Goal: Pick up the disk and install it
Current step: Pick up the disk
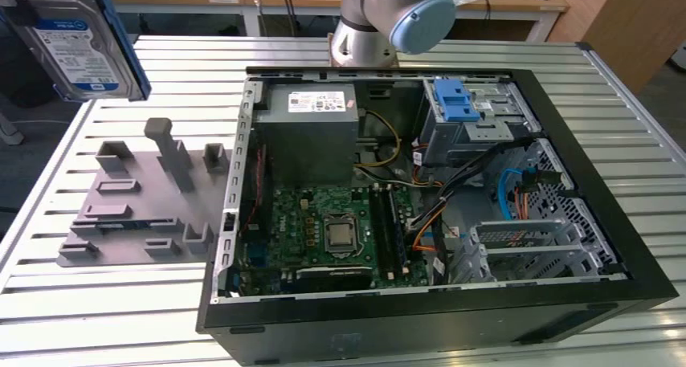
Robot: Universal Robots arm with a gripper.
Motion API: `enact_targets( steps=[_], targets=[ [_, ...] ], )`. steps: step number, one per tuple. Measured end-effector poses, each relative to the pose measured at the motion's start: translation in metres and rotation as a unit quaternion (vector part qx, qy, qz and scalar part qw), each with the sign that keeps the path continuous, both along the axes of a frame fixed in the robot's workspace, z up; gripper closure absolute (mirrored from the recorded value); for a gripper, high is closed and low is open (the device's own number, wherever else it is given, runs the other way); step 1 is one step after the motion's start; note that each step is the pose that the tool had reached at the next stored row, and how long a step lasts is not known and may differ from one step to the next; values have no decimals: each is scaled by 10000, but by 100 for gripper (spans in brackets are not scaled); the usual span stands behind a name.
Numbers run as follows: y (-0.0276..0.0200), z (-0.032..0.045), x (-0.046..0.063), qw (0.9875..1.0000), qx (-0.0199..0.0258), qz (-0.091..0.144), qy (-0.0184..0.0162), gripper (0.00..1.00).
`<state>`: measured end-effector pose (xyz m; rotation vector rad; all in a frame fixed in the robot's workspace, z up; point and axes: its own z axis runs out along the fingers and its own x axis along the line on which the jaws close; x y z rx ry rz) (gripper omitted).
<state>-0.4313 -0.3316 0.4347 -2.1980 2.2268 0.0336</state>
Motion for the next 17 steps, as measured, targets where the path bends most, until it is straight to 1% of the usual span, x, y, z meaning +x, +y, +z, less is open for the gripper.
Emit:
enact_targets(
  steps=[6, 9, 11, 17],
  targets=[
    [0, 43, 0, 10000, 0, 0, 0, 64],
    [0, 89, 0, 10000, 0, 0, 0, 64],
    [0, 141, 0, 10000, 0, 0, -3, 64],
    [0, 343, 0, 10000, 0, 0, -10, 64]
  ],
)
